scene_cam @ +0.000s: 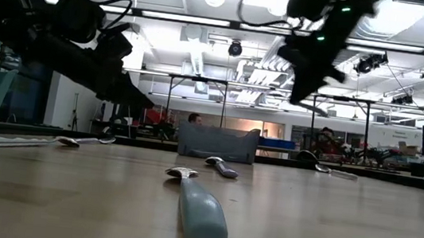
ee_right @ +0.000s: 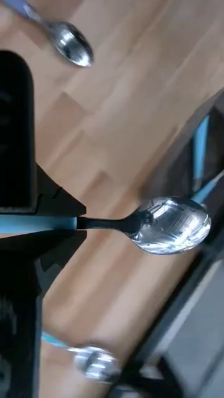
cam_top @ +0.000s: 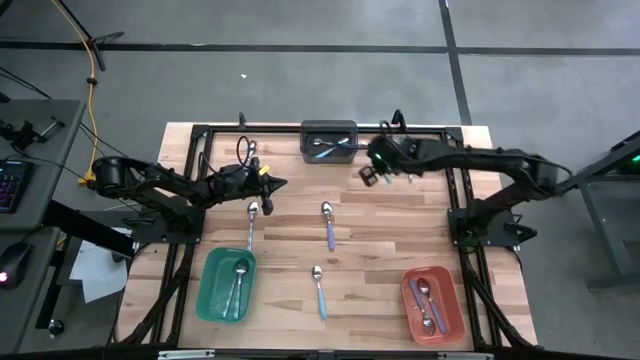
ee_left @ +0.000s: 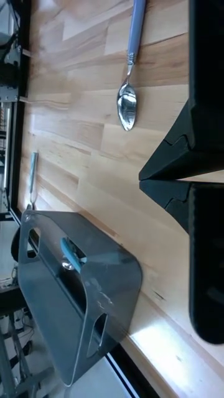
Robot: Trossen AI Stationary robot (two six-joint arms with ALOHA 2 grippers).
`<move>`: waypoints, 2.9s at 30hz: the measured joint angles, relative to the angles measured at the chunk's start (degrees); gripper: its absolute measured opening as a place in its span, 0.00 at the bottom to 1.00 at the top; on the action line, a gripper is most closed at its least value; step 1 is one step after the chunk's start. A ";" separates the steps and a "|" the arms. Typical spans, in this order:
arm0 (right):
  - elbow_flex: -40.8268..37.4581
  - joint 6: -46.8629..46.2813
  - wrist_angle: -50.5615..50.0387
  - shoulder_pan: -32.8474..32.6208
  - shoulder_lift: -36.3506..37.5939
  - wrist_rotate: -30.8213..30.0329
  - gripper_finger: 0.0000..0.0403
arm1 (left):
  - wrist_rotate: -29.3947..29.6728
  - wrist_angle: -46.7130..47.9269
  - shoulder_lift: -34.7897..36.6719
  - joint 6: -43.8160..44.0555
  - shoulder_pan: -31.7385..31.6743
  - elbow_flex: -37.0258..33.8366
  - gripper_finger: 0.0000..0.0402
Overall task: Sort silverware by color (type)
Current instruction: Put the blue spoon into the black bin, then put the purple spoon into the orange bin
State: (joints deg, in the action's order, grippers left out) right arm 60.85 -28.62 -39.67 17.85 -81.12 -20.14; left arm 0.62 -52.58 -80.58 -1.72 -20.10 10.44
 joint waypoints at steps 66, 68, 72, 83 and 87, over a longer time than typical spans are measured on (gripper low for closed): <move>46.96 47.96 -0.40 16.72 -51.02 19.30 0.01 | -0.04 0.31 0.00 -1.06 0.00 0.00 0.00; 46.96 48.23 0.06 16.72 -51.17 19.30 0.03 | -0.12 0.35 0.00 -1.08 0.00 0.00 0.00; 46.96 48.16 0.05 16.72 -51.26 19.30 0.12 | -0.17 0.38 0.00 -1.06 0.02 0.00 0.00; 47.09 49.68 0.16 16.25 -47.78 16.18 0.24 | -0.17 0.38 0.00 -1.50 0.02 0.00 0.00; 47.09 49.68 1.18 15.39 -45.97 16.43 0.13 | -0.17 0.41 0.00 -1.50 0.02 0.00 0.00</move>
State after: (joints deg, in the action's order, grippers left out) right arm 107.94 21.06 -38.49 33.24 -127.08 -3.71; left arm 0.45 -52.18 -80.58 -3.22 -20.08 10.44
